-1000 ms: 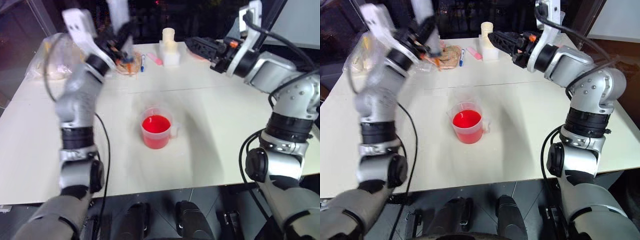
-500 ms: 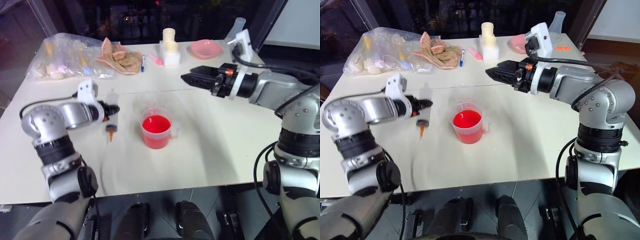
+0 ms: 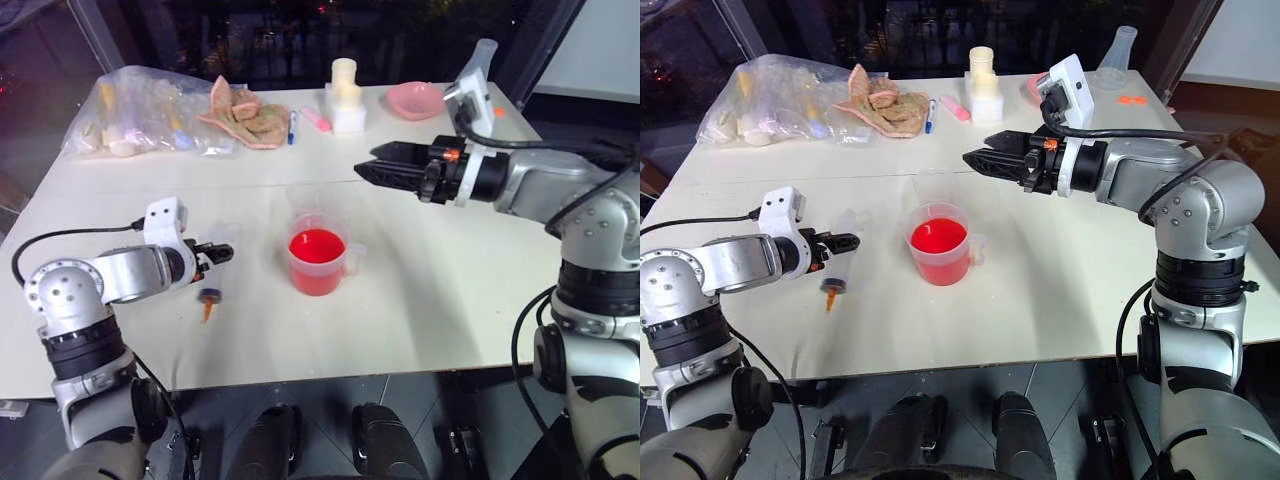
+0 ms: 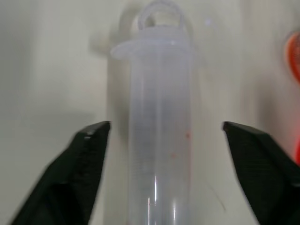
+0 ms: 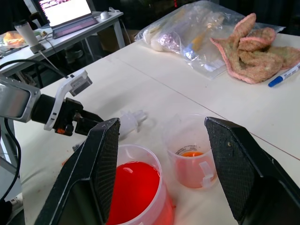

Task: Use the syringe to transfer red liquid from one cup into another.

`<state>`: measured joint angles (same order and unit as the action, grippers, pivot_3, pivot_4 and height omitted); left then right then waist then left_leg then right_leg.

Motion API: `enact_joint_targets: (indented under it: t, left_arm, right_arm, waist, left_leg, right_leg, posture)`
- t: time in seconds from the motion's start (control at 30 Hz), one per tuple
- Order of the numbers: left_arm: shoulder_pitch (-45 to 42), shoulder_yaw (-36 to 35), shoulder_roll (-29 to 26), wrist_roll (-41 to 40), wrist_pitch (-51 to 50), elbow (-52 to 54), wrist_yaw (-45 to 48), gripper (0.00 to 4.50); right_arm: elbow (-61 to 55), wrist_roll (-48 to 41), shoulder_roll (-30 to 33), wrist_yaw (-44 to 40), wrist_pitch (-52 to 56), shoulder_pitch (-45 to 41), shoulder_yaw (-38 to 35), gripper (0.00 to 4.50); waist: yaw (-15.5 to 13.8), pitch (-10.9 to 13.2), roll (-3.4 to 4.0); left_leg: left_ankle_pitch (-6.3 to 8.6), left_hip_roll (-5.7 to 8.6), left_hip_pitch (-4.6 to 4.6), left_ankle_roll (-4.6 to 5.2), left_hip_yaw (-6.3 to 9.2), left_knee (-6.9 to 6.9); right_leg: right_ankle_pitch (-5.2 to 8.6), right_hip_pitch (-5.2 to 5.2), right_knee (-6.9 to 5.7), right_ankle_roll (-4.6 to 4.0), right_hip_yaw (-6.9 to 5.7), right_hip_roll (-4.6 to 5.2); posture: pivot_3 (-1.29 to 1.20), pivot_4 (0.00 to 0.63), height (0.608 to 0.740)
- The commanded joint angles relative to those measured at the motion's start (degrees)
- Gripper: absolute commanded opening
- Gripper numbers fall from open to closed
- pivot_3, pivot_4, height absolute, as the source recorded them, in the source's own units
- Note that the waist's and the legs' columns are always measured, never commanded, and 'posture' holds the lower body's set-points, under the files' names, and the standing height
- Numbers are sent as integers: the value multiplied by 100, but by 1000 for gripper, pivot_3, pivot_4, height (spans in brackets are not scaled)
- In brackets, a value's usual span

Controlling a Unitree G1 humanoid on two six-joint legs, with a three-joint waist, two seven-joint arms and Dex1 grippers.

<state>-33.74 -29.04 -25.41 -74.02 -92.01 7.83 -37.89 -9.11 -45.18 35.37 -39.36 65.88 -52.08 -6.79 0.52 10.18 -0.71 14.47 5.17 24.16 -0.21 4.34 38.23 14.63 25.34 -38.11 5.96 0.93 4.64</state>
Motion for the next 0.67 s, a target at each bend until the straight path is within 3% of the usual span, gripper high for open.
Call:
enact_joint_targets:
  t: [0.03, 0.23, 0.33, 0.43, 0.67]
  left_arm:
    - [3, -194, -187, -411, -49, 313, -218, 4425]
    - [50, -234, -604, -1238, 521, 785, -565, 4425]
    - [224, 32, -1295, -2014, 865, 940, -432, 4425]
    - [375, 364, -2081, -2545, 1125, 947, -17, 4425]
    - [665, 631, -3307, -2614, 1480, 1271, 1371, 4425]
  right_arm:
    - [60, 92, 165, -222, -253, -172, 39, 2996]
    - [417, 204, 433, -1101, -595, -488, 366, 2996]
    - [667, 91, 675, -1922, -544, -799, 616, 2996]
    - [878, 285, 917, -2770, -857, -957, 1006, 2996]
    - [1057, 1015, 1364, -4309, -1827, -1035, 1841, 2996]
  waist:
    - [11, 0, 0]
    - [22, 1, 0]
    - [31, 1, 0]
    - [18, 0, 0]
    - [12, 2, -1]
  left_leg:
    - [0, 0, 0, 0, 0, 0]
    - [0, -1, -1, -1, -1, -1]
    - [0, -2, -1, -1, -2, -4]
    - [0, -2, -2, -1, -1, -6]
    - [10, -1, -6, 16, -4, -7]
  right_leg:
    - [0, 0, 0, 0, 0, 0]
    - [0, 1, 0, 0, 1, -1]
    - [0, 3, 1, -1, 3, 0]
    - [1, 1, 6, -2, 3, 0]
    - [1, -4, 13, -3, 3, 3]
  posture:
    - [0, 150, 740]
    - [0, 150, 740]
    - [0, 150, 740]
    - [0, 150, 740]
    - [0, 150, 740]
